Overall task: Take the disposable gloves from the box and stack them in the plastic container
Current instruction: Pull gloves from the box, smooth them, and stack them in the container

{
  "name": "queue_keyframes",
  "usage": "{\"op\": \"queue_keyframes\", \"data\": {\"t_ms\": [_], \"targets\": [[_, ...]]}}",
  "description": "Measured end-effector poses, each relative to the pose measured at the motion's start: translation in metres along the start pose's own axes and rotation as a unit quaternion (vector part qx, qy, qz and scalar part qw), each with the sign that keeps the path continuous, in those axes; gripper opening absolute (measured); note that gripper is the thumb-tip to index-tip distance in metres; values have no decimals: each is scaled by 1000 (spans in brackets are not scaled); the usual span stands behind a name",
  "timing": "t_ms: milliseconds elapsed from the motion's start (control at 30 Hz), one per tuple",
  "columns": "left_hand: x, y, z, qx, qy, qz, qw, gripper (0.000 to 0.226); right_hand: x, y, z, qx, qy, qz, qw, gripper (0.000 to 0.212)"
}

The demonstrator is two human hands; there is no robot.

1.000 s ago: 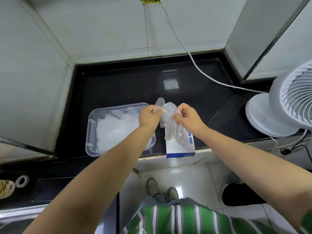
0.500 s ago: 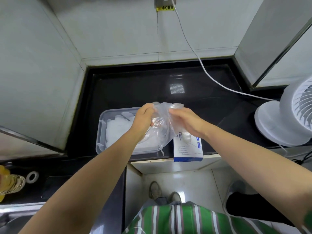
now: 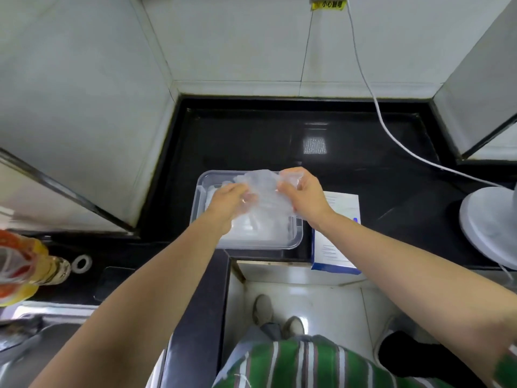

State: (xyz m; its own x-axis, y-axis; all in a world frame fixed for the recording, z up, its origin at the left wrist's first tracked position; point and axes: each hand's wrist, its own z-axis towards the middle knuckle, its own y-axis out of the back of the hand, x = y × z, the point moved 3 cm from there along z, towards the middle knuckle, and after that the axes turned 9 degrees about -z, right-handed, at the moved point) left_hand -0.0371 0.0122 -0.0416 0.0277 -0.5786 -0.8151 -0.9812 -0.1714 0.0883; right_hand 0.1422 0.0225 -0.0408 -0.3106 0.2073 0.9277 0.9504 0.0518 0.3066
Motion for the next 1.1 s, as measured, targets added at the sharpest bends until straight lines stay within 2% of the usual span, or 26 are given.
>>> {"op": "queue_keyframes", "data": {"t_ms": [67,167,233,333,400,533,600,633,733,800,867,933,1000,1100], "targets": [[-3,7,1,-30,-64,-94,993,17,0,-6,0,-23,3,-17,1000,19],[1,14,4,-72,-84,-73,991,22,-3,-12,1,-40,1,-21,999,20],[5,15,7,-80,-109,14,991,31,-4,-14,2,-46,-7,-28,999,24],[10,27,16,-134,-179,244,944,19,-7,-12,6,-73,-16,-60,995,32],[11,29,19,-148,-192,298,923,16,-7,-8,8,-99,-8,-90,991,33],[16,18,19,-115,-167,397,895,31,1,-8,8,-125,65,-105,984,34],[23,14,24,-95,-143,425,889,36,6,-15,8,-83,100,-121,984,22],[27,13,25,-84,-126,428,891,38,6,-22,9,-36,101,-142,984,17],[38,7,29,-52,-89,460,882,55,-8,-50,9,171,26,-242,955,16],[44,5,35,-29,-63,478,875,55,-24,-64,10,256,-43,-320,911,29],[49,6,40,-6,-33,476,879,53,-34,-71,11,301,-99,-368,874,46],[50,11,44,-2,-18,476,879,59,-42,-78,12,327,-129,-381,855,56],[43,13,41,-40,-56,505,860,62,-49,-80,13,331,-138,-393,847,62],[14,5,23,-142,-263,575,762,44,-54,-81,16,330,-137,-413,838,65]]}}
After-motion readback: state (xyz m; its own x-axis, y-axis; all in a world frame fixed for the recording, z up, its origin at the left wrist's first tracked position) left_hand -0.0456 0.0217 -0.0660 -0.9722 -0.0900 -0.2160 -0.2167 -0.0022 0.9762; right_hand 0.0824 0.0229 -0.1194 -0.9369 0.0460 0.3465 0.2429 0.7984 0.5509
